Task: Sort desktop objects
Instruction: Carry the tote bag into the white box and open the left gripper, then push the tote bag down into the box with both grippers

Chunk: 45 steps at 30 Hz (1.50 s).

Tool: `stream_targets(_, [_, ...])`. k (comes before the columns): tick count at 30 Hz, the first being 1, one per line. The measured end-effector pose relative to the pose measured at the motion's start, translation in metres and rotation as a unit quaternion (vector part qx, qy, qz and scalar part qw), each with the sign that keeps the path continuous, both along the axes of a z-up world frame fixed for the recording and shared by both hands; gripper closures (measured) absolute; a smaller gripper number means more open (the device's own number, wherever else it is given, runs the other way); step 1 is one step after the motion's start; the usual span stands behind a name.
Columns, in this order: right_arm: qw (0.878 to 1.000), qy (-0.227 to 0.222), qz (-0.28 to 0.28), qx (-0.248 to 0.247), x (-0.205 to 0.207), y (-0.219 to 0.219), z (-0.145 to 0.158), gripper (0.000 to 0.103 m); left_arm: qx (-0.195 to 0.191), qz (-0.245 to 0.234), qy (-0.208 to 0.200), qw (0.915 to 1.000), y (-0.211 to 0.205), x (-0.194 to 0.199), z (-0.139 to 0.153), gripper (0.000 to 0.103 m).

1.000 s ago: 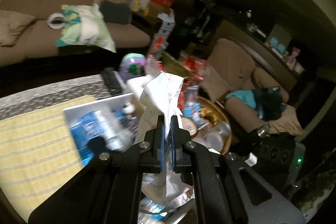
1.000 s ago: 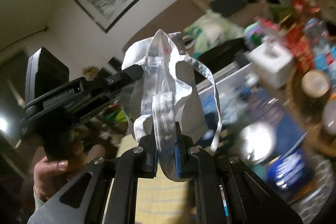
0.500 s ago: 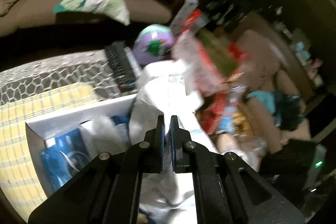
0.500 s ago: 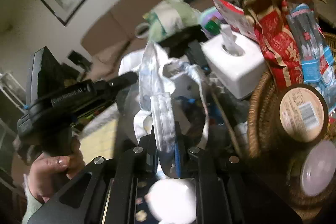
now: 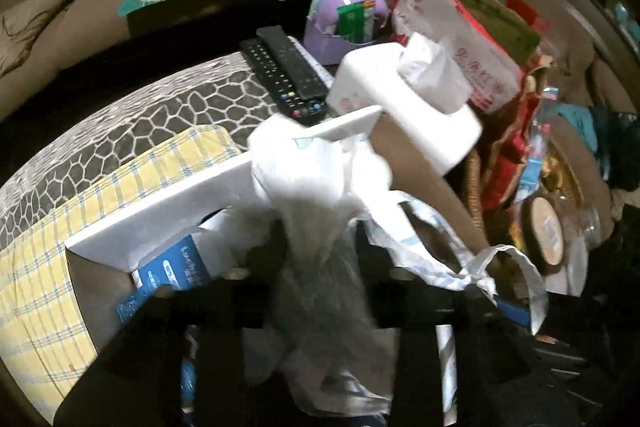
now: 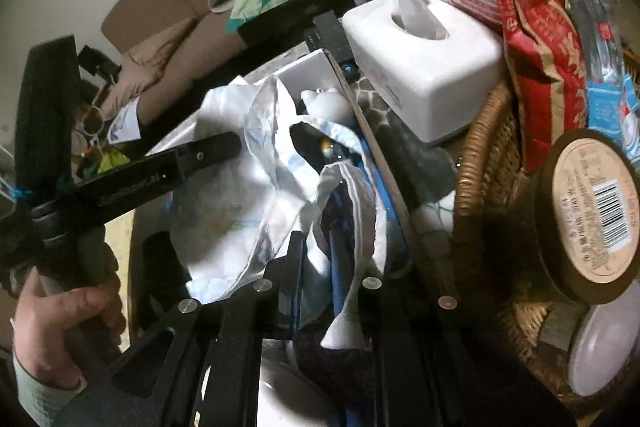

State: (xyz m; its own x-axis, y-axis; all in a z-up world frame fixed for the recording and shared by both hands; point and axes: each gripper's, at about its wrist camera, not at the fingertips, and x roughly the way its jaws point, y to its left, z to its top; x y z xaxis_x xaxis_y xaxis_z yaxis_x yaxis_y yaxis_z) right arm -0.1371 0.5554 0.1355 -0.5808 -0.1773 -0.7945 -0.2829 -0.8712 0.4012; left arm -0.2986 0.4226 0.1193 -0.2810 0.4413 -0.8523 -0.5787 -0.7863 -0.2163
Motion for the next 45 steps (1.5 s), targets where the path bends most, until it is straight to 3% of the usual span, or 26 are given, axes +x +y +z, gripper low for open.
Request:
stream_targets(1, [1.000, 0.002, -0.001, 0.005, 0.002, -0.001, 0.004, 0.090, 0.006, 0.003, 0.005, 1.0000, -0.002, 0.000, 0.006, 0.030])
stream_targets(3, [1.000, 0.001, -0.003, 0.020, 0.009, -0.002, 0.012, 0.083, 0.013, 0.018, 0.024, 0.9995, -0.010, 0.004, 0.022, 0.018])
stream_targets(6, [0.999, 0.005, -0.009, 0.039, 0.018, -0.002, 0.024, 0.072, 0.026, 0.021, 0.018, 0.9993, -0.024, 0.009, 0.039, 0.018])
stream_targets(9, [0.999, 0.009, -0.025, 0.040, 0.032, 0.000, 0.034, 0.047, 0.010, 0.027, 0.026, 0.9993, -0.040, 0.018, 0.050, 0.017])
stream_targets(13, [0.998, 0.037, -0.038, 0.024, 0.053, -0.001, 0.055, 0.041, 0.008, 0.033, 0.027, 0.9991, -0.069, 0.040, 0.060, 0.009])
stream_targets(16, [0.998, 0.047, -0.025, 0.032, 0.062, -0.011, 0.070, 0.030, -0.004, 0.037, 0.028, 0.9989, -0.093, 0.061, 0.059, 0.007])
stream_targets(19, [0.998, 0.052, -0.016, 0.045, 0.060, -0.022, 0.073, 0.034, -0.005, 0.043, 0.014, 0.9989, -0.114, 0.077, 0.059, 0.007])
stream_targets(20, [0.998, 0.047, -0.014, 0.050, 0.054, -0.024, 0.070, 0.039, 0.002, 0.043, 0.011, 0.9990, -0.121, 0.084, 0.060, 0.007])
stream_targets(21, [0.998, 0.043, -0.014, 0.051, 0.046, -0.027, 0.067, 0.054, 0.007, 0.040, 0.012, 0.9991, -0.125, 0.090, 0.063, 0.007])
stream_targets(22, [0.998, 0.044, -0.011, 0.043, 0.038, -0.029, 0.064, 0.063, 0.010, 0.037, 0.014, 0.9992, -0.129, 0.096, 0.065, 0.007])
stream_targets(25, [0.999, 0.050, 0.000, 0.010, 0.017, -0.044, 0.062, 0.068, 0.019, 0.027, 0.013, 0.9994, -0.136, 0.108, 0.071, 0.007])
stream_targets(29, [0.995, 0.078, 0.057, -0.021, -0.001, -0.095, 0.072, 0.070, 0.063, 0.030, 0.016, 0.9974, -0.165, 0.117, 0.087, 0.007])
stream_targets(33, [0.991, 0.087, 0.103, -0.016, -0.005, -0.141, 0.081, 0.070, 0.088, 0.041, 0.006, 0.9953, -0.193, 0.119, 0.088, 0.007])
stream_targets(38, [0.992, 0.083, 0.086, -0.035, 0.007, -0.128, 0.081, 0.070, 0.086, 0.053, -0.018, 0.9947, -0.212, 0.119, 0.070, 0.007])
stream_targets(39, [0.993, 0.080, 0.074, -0.037, 0.010, -0.119, 0.081, 0.066, 0.083, 0.053, -0.024, 0.9948, -0.213, 0.119, 0.067, 0.007])
stream_targets(42, [0.996, 0.037, 0.032, -0.075, 0.015, -0.084, 0.069, 0.018, 0.084, 0.054, -0.025, 0.9947, -0.215, 0.122, 0.064, 0.007])
stream_targets(44, [0.995, -0.013, 0.018, -0.102, 0.024, -0.067, 0.056, 0.019, 0.090, 0.053, -0.027, 0.9942, -0.213, 0.121, 0.065, 0.007])
stream_targets(45, [0.993, -0.016, 0.026, -0.110, 0.032, -0.063, 0.054, 0.019, 0.095, 0.051, -0.028, 0.9938, -0.209, 0.121, 0.067, 0.007])
